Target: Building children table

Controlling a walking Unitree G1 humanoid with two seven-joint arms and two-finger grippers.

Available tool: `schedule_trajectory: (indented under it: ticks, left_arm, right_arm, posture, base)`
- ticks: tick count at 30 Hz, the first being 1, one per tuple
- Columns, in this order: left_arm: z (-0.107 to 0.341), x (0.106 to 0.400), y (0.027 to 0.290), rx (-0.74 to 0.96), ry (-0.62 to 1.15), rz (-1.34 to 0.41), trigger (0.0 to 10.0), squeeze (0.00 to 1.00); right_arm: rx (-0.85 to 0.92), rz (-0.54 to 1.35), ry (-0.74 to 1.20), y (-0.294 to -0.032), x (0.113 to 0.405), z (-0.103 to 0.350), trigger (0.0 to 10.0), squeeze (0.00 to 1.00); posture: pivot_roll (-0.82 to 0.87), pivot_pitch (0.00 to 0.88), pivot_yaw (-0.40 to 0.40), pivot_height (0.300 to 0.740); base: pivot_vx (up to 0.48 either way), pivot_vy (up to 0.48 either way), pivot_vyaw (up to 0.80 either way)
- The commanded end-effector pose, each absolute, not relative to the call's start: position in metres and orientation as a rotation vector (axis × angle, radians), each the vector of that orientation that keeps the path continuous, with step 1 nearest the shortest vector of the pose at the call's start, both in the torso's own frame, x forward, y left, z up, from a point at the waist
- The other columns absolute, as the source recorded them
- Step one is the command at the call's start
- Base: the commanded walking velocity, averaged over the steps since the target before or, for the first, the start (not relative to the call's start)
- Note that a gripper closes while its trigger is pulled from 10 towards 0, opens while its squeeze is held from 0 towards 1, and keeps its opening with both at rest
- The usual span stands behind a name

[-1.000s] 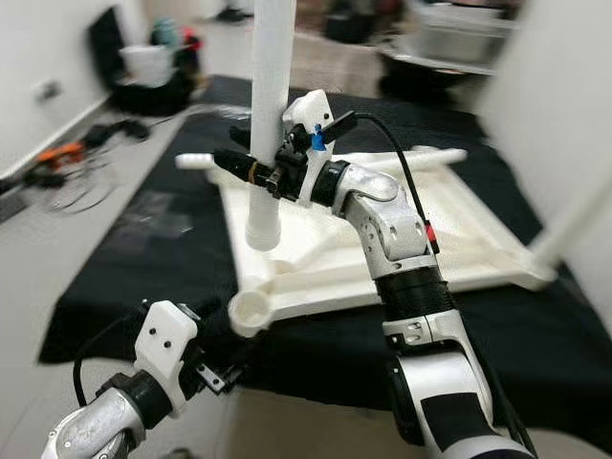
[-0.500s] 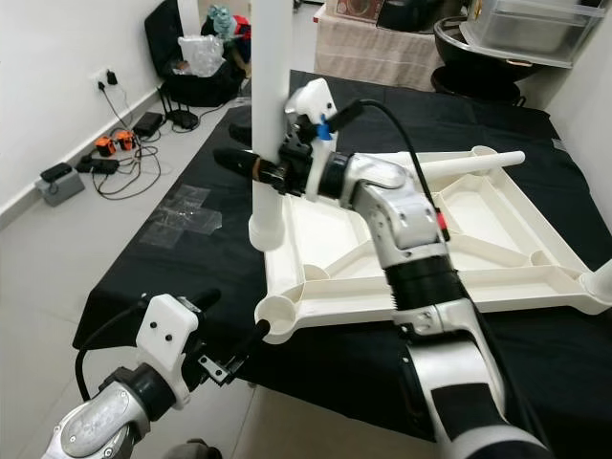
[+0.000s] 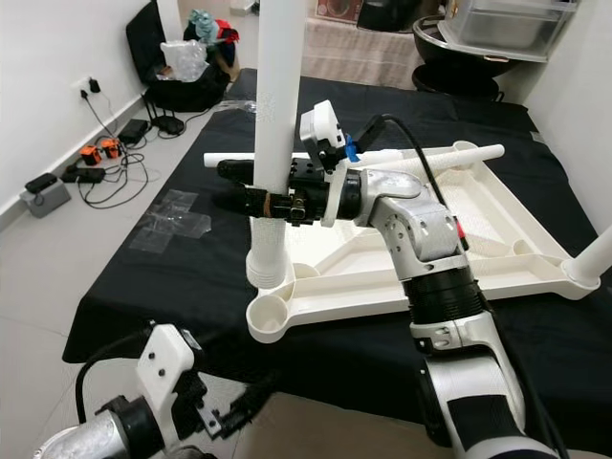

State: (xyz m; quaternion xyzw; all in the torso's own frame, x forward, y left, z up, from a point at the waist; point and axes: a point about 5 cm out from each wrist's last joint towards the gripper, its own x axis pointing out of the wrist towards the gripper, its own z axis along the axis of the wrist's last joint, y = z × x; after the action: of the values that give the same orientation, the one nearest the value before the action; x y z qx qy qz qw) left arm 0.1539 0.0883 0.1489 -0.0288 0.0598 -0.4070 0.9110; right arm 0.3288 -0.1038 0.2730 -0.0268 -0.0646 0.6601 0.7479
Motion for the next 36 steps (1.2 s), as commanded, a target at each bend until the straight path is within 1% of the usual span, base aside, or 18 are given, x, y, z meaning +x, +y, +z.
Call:
schedule_trajectory:
  ticks: [1,2,5,7,9,11,14,19,20,22,24,28,33,36]
  left_arm:
    - [0.148,0.154,0.093,-0.033,0.121,-0.794,10.0,0.00]
    - [0.148,0.154,0.093,-0.033,0.121,-0.794,10.0,0.00]
    - [0.145,0.163,0.106,0.003,0.101,-0.658,10.0,0.00]
    - [0.145,0.163,0.106,0.003,0.101,-0.658,10.0,0.00]
    - [0.144,0.167,0.111,0.011,0.089,-0.607,10.0,0.00]
    - [0.144,0.167,0.111,0.008,0.087,-0.601,10.0,0.00]
    - [0.144,0.165,0.108,-0.005,0.093,-0.616,10.0,0.00]
    - [0.146,0.153,0.102,-0.036,0.116,-0.710,10.0,0.00]
    - [0.148,0.151,0.102,-0.008,0.099,-0.731,10.0,0.00]
    - [0.148,0.151,0.102,-0.008,0.099,-0.731,10.0,0.00]
    - [0.156,0.152,0.104,0.020,0.060,-0.717,10.0,0.00]
    - [0.157,0.148,0.105,0.027,0.062,-0.712,10.0,0.00]
    - [0.153,0.139,0.104,0.031,0.094,-0.739,10.0,0.00]
    - [0.154,0.140,0.106,0.034,0.101,-0.741,10.0,0.00]
  right_arm:
    - [-0.088,1.427,-0.157,-0.099,0.331,0.275,10.0,0.00]
    - [-0.088,1.427,-0.157,-0.099,0.331,0.275,10.0,0.00]
    - [-0.083,1.443,-0.135,-0.098,0.327,0.271,10.0,0.00]
    - [-0.083,1.443,-0.135,-0.098,0.327,0.271,10.0,0.00]
    - [-0.085,1.472,-0.124,-0.099,0.324,0.271,10.0,0.00]
    - [-0.092,1.493,-0.117,-0.100,0.322,0.270,10.0,0.00]
    - [-0.100,1.533,-0.108,-0.101,0.319,0.269,10.0,0.00]
    - [-0.129,1.542,-0.123,-0.099,0.318,0.269,10.0,0.00]
    - [-0.140,1.543,-0.127,-0.098,0.319,0.269,10.0,0.00]
    - [-0.140,1.543,-0.127,-0.098,0.319,0.269,10.0,0.00]
    - [-0.158,1.545,-0.116,-0.098,0.320,0.267,10.0,0.00]
    - [-0.163,1.556,-0.099,-0.098,0.320,0.263,10.0,0.00]
    - [-0.155,1.638,-0.072,-0.099,0.309,0.257,10.0,0.00]
    - [-0.187,1.658,-0.043,-0.103,0.306,0.253,10.0,0.00]
  posture:
    - [0.06,0.090,-0.080,0.740]
    - [0.06,0.090,-0.080,0.740]
    - [0.06,0.093,-0.079,0.740]
    - [0.06,0.093,-0.079,0.740]
    - [0.06,0.096,-0.077,0.740]
    - [0.06,0.096,-0.077,0.740]
    - [0.06,0.100,-0.079,0.740]
    - [0.06,0.117,-0.075,0.740]
    - [0.06,0.120,-0.074,0.740]
    - [0.06,0.120,-0.074,0.740]
    - [0.08,0.135,-0.073,0.740]
    - [0.08,0.147,-0.070,0.740]
    - [0.10,0.166,-0.059,0.740]
    - [0.10,0.168,-0.046,0.740]
  base:
    - [0.000,0.000,0.00]
    - [0.000,0.000,0.00]
    - [0.000,0.000,0.00]
    - [0.000,0.000,0.00]
    - [0.000,0.000,0.00]
    - [0.000,0.000,0.00]
    - [0.000,0.000,0.00]
    - [0.000,0.000,0.00]
    - [0.000,0.000,0.00]
    - [0.000,0.000,0.00]
    - [0.000,0.000,0.00]
    - [0.000,0.000,0.00]
    - [0.000,0.000,0.00]
    - [0.000,0.000,0.00]
